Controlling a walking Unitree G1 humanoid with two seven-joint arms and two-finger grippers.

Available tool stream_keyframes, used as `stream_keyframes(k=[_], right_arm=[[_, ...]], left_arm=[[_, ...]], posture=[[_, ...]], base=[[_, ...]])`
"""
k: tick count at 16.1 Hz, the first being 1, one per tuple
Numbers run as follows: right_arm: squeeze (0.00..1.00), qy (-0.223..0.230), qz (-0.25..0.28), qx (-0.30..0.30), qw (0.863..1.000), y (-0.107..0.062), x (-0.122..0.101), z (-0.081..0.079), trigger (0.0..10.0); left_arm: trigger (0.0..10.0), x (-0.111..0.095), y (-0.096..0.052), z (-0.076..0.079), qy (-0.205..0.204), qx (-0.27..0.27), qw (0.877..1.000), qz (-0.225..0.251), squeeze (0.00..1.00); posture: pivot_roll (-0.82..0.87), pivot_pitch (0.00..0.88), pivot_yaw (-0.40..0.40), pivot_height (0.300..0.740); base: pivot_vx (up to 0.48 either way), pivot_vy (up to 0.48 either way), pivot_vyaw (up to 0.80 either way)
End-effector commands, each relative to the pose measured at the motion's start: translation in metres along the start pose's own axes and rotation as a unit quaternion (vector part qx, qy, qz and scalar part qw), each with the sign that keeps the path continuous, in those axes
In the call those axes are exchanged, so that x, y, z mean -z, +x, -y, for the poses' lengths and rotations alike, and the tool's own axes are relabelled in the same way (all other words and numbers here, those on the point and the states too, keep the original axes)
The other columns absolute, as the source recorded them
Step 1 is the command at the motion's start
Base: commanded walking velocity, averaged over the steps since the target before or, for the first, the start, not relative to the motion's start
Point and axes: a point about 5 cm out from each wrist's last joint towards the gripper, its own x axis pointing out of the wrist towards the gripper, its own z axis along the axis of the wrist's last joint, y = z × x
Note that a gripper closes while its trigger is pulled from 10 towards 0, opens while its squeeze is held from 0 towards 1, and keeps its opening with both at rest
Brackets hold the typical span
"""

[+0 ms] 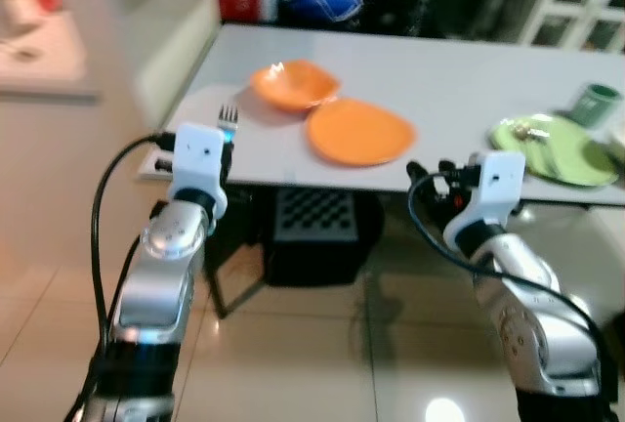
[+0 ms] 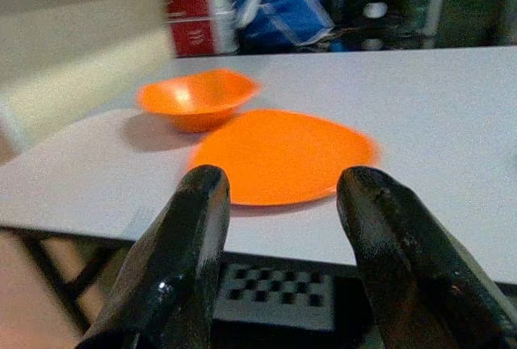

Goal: Setting the table

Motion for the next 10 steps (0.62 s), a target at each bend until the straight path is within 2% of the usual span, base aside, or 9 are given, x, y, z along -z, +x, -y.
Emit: stream_keyframes(k=[1, 2, 10], right_arm=[[0.0, 0.002, 0.007, 0.011, 1.0, -0.001, -0.0053, 0.0047, 10.0], [0.0, 0.0, 0.008, 0.013, 1.0, -0.0015, -0.0053, 0.0049, 10.0], [0.0, -0.005, 0.003, 0.01, 1.0, -0.0022, -0.0042, 0.0049, 10.0]], left_arm=[[10.0, -0.0108, 0.0049, 0.0078, 0.008, 0.021, 1.0, 0.018, 0.0], [10.0, -0.0106, 0.0052, 0.0077, 0.007, 0.021, 1.0, 0.017, 0.0], [10.0, -0.0048, 0.0026, 0.0088, 0.005, 0.023, 1.0, 0.003, 0.0]], posture=[[0.03, 0.0, -0.025, 0.74], [0.03, 0.0, -0.025, 0.74], [0.03, 0.0, -0.025, 0.74]], base=[[0.368, 0.0, -0.8], [0.368, 0.0, -0.4], [0.366, 0.0, 0.0]])
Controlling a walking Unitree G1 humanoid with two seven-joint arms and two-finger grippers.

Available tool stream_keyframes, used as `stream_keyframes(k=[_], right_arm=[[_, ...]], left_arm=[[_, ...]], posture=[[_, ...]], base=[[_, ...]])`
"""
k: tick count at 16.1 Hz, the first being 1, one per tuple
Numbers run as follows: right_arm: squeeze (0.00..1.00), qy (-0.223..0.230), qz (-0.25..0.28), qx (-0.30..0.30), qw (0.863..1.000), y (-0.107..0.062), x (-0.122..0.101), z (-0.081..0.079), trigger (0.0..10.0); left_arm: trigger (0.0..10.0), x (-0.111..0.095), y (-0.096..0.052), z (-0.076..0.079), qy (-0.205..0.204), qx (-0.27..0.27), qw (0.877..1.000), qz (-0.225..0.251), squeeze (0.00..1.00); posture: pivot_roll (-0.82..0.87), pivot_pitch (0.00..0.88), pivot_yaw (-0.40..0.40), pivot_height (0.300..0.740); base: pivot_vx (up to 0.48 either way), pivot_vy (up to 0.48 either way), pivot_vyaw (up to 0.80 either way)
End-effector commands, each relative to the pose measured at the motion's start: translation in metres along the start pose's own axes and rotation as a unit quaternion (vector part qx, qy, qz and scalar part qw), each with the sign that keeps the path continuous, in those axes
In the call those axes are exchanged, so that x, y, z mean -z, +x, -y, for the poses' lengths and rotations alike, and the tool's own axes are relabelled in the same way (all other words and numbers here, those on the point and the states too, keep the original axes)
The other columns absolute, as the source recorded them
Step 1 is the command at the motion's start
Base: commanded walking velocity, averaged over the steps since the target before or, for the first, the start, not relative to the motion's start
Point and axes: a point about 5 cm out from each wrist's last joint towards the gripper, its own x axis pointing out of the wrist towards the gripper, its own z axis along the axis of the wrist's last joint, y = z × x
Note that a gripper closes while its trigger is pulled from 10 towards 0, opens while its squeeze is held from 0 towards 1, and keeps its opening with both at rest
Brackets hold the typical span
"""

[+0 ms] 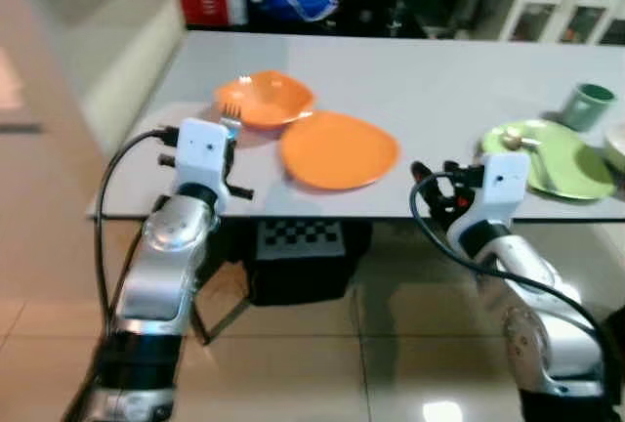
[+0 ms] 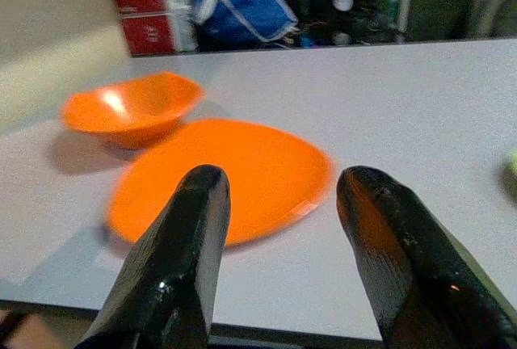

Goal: Setting the table

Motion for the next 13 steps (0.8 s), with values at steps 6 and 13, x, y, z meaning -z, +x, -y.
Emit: stream_keyframes(k=[6, 13], right_arm=[[0.0, 0.0, 0.008, 0.0, 1.0, -0.004, -0.005, 0.0, 10.0], [0.0, -0.006, -0.011, -0.021, 1.0, -0.01, -0.001, -0.002, 10.0]], left_arm=[[10.0, 0.0, -0.016, 0.009, 0.006, 0.036, 0.999, -0.006, 0.0], [10.0, 0.032, -0.042, 0.022, -0.021, 0.058, 0.993, -0.097, 0.0]], posture=[[0.03, 0.0, -0.014, 0.74], [0.03, 0.0, -0.017, 0.74]], base=[[0.367, 0.0, 0.0], [0.35, 0.0, 0.0]])
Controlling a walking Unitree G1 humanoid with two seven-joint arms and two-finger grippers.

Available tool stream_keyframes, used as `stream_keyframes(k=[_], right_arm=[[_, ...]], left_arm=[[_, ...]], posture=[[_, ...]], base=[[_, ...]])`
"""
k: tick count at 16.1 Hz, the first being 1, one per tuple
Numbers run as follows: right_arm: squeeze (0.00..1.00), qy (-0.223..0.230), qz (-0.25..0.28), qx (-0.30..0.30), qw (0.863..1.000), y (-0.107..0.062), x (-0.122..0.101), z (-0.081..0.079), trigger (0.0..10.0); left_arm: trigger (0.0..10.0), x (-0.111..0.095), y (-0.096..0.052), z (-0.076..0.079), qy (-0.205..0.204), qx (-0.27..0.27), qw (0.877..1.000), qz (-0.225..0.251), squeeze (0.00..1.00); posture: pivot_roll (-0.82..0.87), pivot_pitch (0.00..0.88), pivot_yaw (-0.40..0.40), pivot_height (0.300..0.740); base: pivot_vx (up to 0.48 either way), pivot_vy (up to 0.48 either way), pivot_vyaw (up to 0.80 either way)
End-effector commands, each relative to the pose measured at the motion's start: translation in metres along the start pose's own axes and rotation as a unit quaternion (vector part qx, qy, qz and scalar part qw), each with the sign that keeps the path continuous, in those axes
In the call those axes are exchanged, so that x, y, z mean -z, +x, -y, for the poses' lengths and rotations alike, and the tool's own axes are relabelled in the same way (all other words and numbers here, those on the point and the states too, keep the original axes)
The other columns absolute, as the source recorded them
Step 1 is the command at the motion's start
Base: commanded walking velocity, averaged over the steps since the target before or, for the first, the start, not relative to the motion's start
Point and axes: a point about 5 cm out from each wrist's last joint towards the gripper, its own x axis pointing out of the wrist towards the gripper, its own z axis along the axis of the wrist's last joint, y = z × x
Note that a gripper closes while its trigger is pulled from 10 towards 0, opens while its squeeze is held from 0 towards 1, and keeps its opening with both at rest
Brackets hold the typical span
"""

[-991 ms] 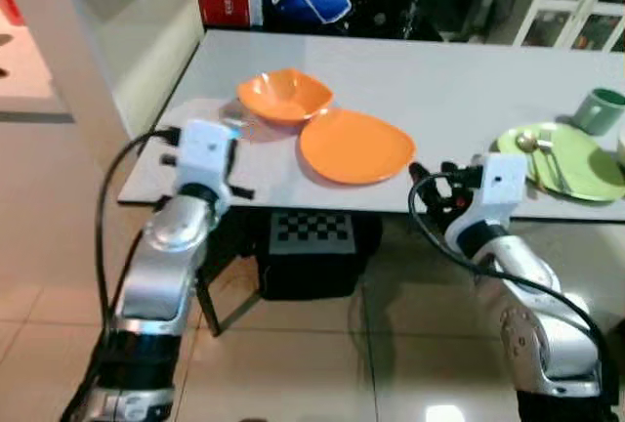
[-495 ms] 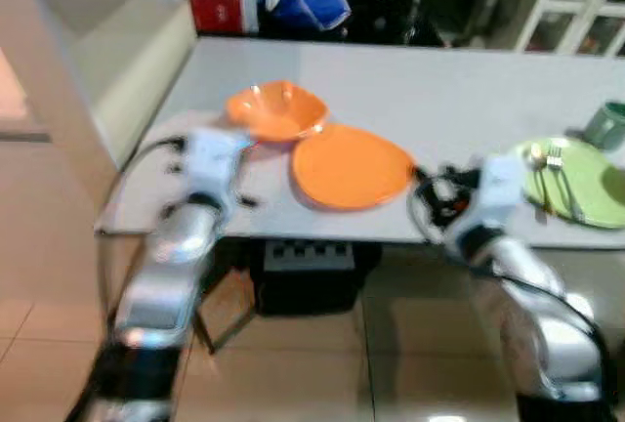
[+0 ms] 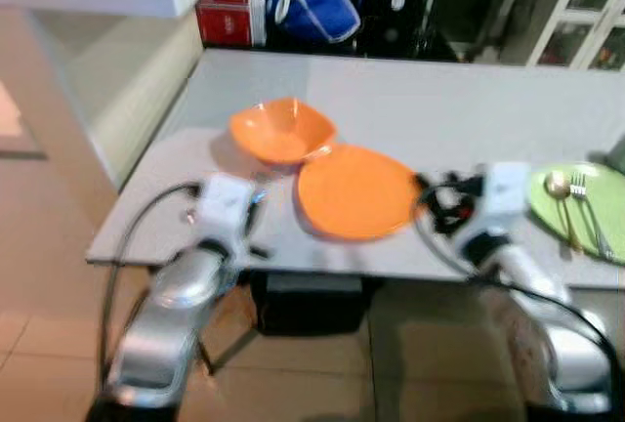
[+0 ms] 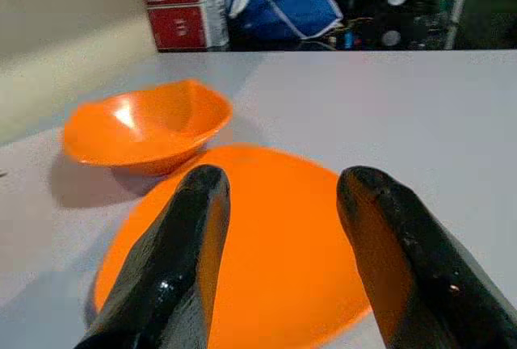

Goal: Setting the table

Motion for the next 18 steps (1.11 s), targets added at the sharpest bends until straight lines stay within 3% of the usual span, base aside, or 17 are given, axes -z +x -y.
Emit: stream_keyframes(k=[1, 5, 10, 14, 18], right_arm=[[0.0, -0.006, -0.006, 0.003, 1.0, -0.006, -0.001, 0.007, 10.0], [0.0, -0.02, -0.037, -0.109, 0.993, -0.032, 0.009, -0.007, 10.0], [0.0, -0.03, -0.062, -0.177, 0.982, -0.058, 0.016, -0.005, 10.0], [0.0, -0.035, -0.08, -0.237, 0.968, -0.069, 0.016, -0.006, 10.0], [0.0, -0.04, -0.075, -0.243, 0.966, -0.071, 0.011, -0.001, 10.0]], left_arm=[[10.0, -0.006, 0.001, 0.007, 0.003, 0.01, 1.0, 0.009, 0.0], [10.0, -0.002, 0.001, 0.008, 0.014, 0.017, 1.0, 0.003, 0.0], [10.0, 0.011, -0.01, 0.015, 0.041, 0.033, 0.999, -0.007, 0.0], [10.0, 0.022, -0.019, 0.023, 0.03, 0.042, 0.998, -0.021, 0.0], [10.0, 0.017, -0.009, 0.023, 0.013, 0.034, 0.999, -0.003, 0.0]], posture=[[0.02, 0.0, -0.017, 0.74], [0.0, 0.0, -0.007, 0.74], [-0.01, 0.0, -0.012, 0.74], [-0.03, 0.0, -0.024, 0.74], [-0.06, 0.0, -0.02, 0.74]], base=[[0.311, 0.0, 0.0], [0.306, 0.0, 0.0], [0.0, 0.0, 0.0], [0.0, 0.0, 0.0], [0.0, 0.0, 0.0]])
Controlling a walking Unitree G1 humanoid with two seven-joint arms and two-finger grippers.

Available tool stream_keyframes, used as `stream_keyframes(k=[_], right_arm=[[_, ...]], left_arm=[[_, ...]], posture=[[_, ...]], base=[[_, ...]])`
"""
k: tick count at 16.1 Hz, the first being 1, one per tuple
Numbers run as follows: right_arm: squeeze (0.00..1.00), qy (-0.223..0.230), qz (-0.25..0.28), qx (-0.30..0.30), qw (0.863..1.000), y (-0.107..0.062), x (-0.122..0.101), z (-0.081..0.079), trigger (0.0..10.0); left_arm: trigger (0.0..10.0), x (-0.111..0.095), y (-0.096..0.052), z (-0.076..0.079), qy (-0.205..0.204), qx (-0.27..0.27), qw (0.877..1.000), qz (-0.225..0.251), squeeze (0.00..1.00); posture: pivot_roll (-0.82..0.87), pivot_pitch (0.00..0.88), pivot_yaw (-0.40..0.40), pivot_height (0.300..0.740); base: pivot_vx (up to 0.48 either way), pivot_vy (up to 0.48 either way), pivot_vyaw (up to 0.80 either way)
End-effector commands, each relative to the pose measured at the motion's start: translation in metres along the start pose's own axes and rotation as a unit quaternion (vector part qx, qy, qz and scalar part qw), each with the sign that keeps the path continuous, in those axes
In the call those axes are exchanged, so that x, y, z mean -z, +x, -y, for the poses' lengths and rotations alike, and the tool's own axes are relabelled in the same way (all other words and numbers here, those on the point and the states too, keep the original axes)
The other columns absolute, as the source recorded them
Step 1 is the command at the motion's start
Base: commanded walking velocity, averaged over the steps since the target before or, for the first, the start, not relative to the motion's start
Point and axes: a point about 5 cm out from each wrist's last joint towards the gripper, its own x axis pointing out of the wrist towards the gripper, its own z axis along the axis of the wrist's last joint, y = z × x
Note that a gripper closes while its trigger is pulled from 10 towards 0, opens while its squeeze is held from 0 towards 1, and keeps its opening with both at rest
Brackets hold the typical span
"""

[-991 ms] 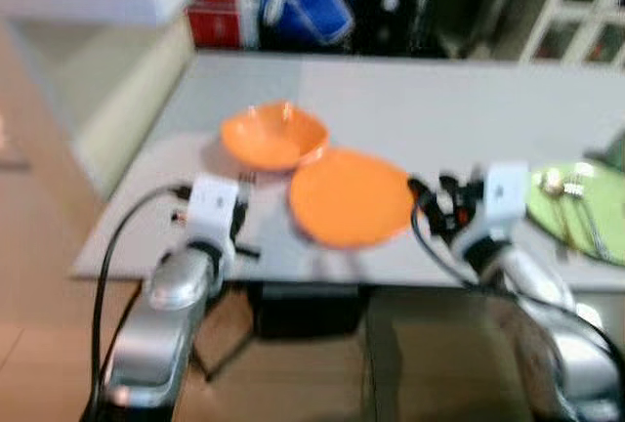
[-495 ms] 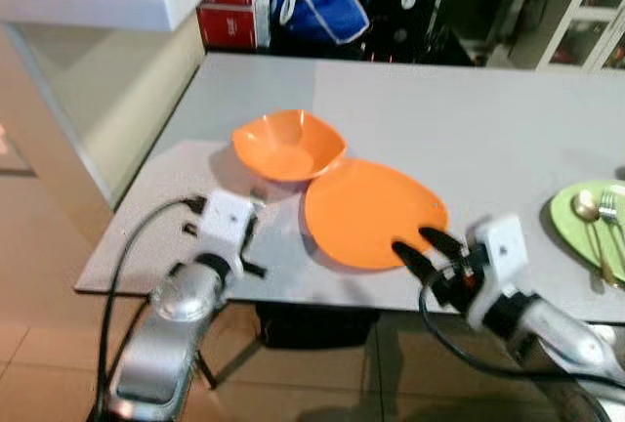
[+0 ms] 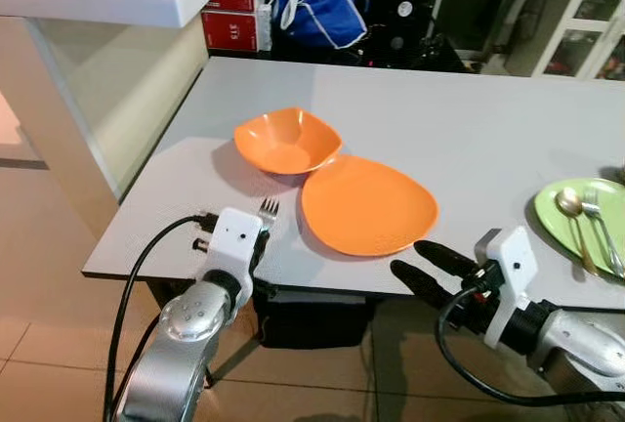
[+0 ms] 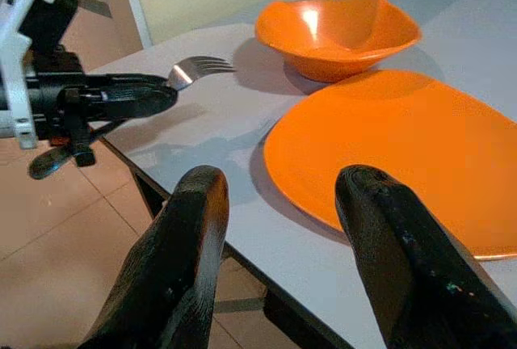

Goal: Setting the table

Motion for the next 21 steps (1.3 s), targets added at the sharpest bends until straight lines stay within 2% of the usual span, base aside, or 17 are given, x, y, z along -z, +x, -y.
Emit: stream_keyframes(k=[1, 6, 10, 11, 12, 16, 21], right_arm=[[0.0, -0.01, 0.009, -0.004, 1.0, -0.003, -0.006, 0.0, 10.0], [0.0, -0.006, 0.014, -0.006, 1.0, 0.0, -0.006, -0.007, 10.0], [0.0, -0.003, 0.02, -0.018, 1.0, 0.004, -0.008, -0.012, 10.0], [0.0, -0.006, 0.014, -0.03, 0.999, 0.006, -0.008, -0.014, 10.0], [0.0, -0.007, 0.011, -0.034, 0.999, 0.007, -0.007, -0.015, 10.0], [0.0, -0.008, 0.009, -0.037, 0.999, 0.009, -0.007, -0.016, 10.0], [0.0, -0.01, 0.011, -0.034, 0.999, 0.008, -0.008, -0.016, 10.0]], left_arm=[[10.0, -0.008, 0.008, -0.002, -0.006, -0.002, 1.0, 0.017, 0.0], [10.0, -0.016, 0.035, -0.008, 0.012, -0.008, 0.999, 0.034, 0.0], [10.0, -0.018, 0.05, -0.011, -0.009, -0.013, 0.999, 0.042, 0.0], [10.0, -0.02, 0.062, -0.014, -0.011, -0.021, 0.999, 0.042, 0.0], [10.0, -0.021, 0.067, -0.015, -0.015, -0.023, 0.999, 0.042, 0.0], [10.0, -0.021, 0.08, -0.011, -0.02, -0.009, 0.999, 0.039, 0.0], [10.0, -0.032, 0.094, -0.016, -0.014, -0.012, 0.998, 0.055, 0.0]], posture=[[-0.07, 0.0, -0.018, 0.74], [-0.08, 0.0, -0.01, 0.74], [-0.08, 0.0, -0.007, 0.74], [-0.08, 0.0, -0.009, 0.74], [-0.08, 0.0, -0.009, 0.74], [-0.09, 0.0, -0.008, 0.74], [-0.1, 0.0, -0.007, 0.74]], base=[[0.0, 0.0, 0.0], [0.0, 0.0, 0.0], [0.0, 0.0, 0.0], [0.0, 0.0, 0.0], [0.0, 0.0, 0.0], [0.0, 0.0, 0.0], [0.0, 0.0, 0.0]])
